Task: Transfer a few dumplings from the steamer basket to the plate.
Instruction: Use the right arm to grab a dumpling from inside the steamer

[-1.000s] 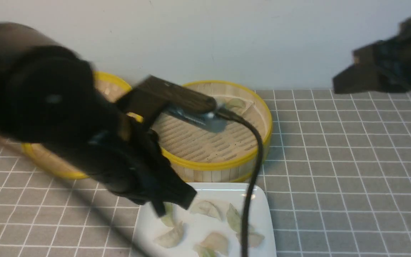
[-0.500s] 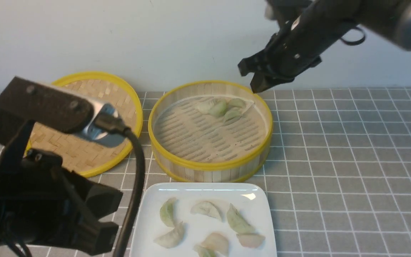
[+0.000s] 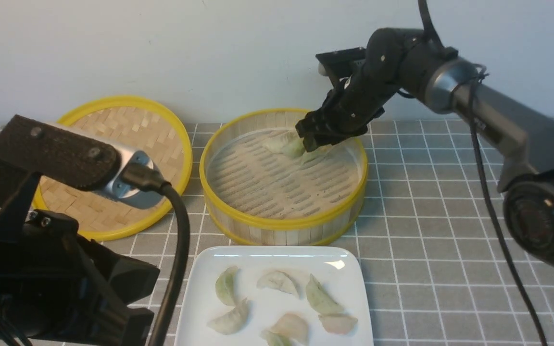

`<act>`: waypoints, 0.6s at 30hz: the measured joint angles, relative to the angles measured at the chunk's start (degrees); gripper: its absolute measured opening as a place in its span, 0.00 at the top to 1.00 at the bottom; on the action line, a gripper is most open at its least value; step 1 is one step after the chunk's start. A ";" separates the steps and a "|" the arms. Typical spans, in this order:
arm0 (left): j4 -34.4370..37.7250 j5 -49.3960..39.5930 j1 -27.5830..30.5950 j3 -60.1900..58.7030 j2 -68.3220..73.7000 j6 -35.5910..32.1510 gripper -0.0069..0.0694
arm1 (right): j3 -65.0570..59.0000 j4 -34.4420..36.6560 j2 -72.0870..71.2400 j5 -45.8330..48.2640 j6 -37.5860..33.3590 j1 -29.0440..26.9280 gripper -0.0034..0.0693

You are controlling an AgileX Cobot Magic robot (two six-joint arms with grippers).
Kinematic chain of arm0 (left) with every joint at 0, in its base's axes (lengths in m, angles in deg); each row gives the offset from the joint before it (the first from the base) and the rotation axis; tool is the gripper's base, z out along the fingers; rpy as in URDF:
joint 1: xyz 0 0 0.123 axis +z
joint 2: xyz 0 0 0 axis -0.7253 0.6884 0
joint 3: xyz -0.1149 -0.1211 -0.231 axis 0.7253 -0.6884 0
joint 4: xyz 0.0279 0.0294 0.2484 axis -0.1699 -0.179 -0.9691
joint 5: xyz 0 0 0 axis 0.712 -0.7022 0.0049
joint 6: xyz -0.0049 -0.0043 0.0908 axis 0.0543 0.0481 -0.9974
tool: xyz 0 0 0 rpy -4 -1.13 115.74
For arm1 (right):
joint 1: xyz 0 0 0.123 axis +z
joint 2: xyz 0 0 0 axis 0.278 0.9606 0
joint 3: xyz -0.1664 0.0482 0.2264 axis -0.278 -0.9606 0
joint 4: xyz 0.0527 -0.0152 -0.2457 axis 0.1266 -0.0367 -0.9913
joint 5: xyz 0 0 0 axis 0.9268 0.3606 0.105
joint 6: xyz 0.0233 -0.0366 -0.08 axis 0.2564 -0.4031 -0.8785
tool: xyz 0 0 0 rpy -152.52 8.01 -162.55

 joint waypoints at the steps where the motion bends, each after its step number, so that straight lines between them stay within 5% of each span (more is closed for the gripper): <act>1: 0.00 0.00 0.00 0.00 0.00 0.08 0.92 | 0.54 0.00 0.67 -0.22 -0.35 0.00 0.36; 12: 0.06 -0.01 0.00 0.00 0.00 0.47 0.92 | 1.47 -1.43 2.59 -0.02 -3.60 2.21 0.34; 18: 0.06 -1.28 0.00 0.00 0.00 0.47 0.92 | 1.47 -6.95 2.77 0.86 -1.83 3.50 0.47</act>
